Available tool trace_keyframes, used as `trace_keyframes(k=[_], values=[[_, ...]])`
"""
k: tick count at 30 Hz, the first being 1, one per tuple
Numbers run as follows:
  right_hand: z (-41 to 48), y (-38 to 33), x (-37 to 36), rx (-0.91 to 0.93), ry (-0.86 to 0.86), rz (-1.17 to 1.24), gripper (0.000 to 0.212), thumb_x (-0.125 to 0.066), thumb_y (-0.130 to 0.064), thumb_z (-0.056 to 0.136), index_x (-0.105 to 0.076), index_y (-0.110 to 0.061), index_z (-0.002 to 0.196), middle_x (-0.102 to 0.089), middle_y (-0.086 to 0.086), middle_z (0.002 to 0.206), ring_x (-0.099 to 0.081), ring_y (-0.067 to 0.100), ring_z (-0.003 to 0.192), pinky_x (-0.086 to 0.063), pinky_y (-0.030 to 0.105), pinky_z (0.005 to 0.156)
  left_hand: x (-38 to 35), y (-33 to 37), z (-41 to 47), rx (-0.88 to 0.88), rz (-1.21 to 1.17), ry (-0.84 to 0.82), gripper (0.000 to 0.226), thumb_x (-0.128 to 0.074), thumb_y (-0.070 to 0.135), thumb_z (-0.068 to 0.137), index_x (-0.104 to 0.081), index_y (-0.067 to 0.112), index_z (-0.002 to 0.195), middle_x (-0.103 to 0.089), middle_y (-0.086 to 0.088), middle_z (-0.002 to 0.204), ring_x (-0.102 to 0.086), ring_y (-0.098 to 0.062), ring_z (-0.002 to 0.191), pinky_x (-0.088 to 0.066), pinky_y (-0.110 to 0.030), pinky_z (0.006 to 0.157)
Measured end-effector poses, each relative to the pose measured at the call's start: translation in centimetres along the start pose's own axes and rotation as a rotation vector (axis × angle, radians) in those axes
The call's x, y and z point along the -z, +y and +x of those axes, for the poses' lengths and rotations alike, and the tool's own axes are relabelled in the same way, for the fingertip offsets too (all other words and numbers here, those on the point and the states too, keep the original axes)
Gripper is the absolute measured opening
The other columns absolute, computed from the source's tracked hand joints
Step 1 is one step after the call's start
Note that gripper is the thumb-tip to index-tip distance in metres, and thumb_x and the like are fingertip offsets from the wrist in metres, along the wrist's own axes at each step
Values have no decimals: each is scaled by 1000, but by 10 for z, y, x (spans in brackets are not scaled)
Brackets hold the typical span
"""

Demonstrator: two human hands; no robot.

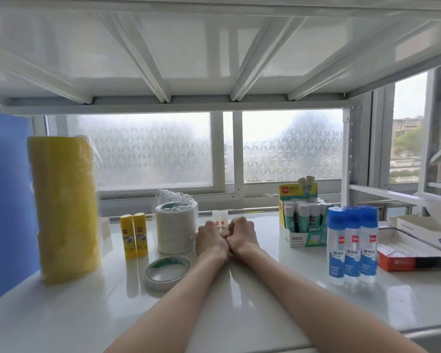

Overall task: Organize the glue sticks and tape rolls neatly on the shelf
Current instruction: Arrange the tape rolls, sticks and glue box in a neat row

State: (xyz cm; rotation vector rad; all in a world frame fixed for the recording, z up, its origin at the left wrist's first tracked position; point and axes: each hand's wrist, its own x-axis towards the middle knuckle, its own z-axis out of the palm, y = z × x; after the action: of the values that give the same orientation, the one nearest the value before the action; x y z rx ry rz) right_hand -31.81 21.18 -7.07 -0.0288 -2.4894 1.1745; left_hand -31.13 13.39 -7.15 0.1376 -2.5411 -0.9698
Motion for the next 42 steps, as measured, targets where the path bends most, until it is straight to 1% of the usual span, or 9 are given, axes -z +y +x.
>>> trace_keyframes(k=[8, 12, 14, 16, 21, 27, 33, 38, 42], values=[[-20, -11, 13, 2, -42, -29, 21, -66, -19, 81, -57, -3, 93, -60, 18, 105, -60, 37, 99, -49, 36, 79, 0, -2, -2, 19, -35, 22, 26, -65, 17, 86, -68, -1, 105, -68, -24, 111, -65, -38, 107, -51, -38, 85], [-66, -33, 49, 81, -24, -91, 24, -57, -5, 82, -44, -8, 62, -47, 5, 70, -53, 33, 77, -42, 33, 64, 9, 1, -23, 34, -65, -19, 26, -62, 15, 86, -64, -1, 106, -66, -21, 111, -63, -40, 105, -50, -37, 79], [-99, -41, 75, 208, -1, -60, 6, -60, -2, 80, -65, -4, 79, -65, 9, 81, -65, 26, 84, -54, 33, 73, 13, 4, -40, -23, -78, -63, 27, -58, 17, 87, -64, 2, 109, -65, -18, 109, -63, -36, 101, -47, -34, 74], [-137, -48, 113, 301, 54, -1, 22, -64, -8, 83, -72, -11, 104, -75, 3, 94, -70, 12, 89, -57, 27, 81, 16, 12, -59, -117, -93, -107, 26, -56, 20, 88, -63, 3, 107, -64, -14, 102, -60, -30, 92, -41, -29, 69], [-185, -68, 263, 467, 332, 345, 16, -61, -8, 90, -73, -15, 83, -76, -1, 70, -70, 14, 57, -59, 23, 56, -1, 47, -81, -272, -176, -207, 26, -66, 22, 85, -66, -3, 89, -53, -3, 74, -58, -29, 81, -47, -32, 73], [-67, -2, 342, 166, 468, 358, 23, -44, 1, 94, -64, 8, 87, -72, 13, 69, -66, 15, 49, -56, 19, 49, -38, 93, -80, -256, -175, -182, 13, -61, 21, 89, -55, 10, 87, -45, -3, 78, -59, -27, 80, -50, -34, 64], [17, 68, 261, -193, 66, 74, 18, -59, -2, 91, -66, 13, 90, -70, 25, 88, -67, 29, 77, -58, 36, 79, -61, 96, -65, -204, -202, -118, 19, -56, 24, 94, -57, 6, 97, -62, -12, 99, -62, -26, 89, -50, -34, 65], [35, 77, 231, -336, -8, -62, 21, -57, -9, 92, -54, -8, 71, -55, 5, 69, -47, 13, 58, -42, 20, 48, -67, 95, -54, -214, -236, -127, 21, -58, 22, 93, -66, 5, 83, -70, -8, 87, -68, -24, 78, -59, -37, 64], [42, 78, 227, -341, -59, -8, 22, -58, -12, 91, -62, -2, 111, -57, 10, 94, -51, 16, 67, -44, 23, 58, -65, 98, -52, -262, -271, -133, 17, -58, 16, 93, -71, 5, 89, -73, -10, 95, -68, -24, 82, -58, -30, 64]])
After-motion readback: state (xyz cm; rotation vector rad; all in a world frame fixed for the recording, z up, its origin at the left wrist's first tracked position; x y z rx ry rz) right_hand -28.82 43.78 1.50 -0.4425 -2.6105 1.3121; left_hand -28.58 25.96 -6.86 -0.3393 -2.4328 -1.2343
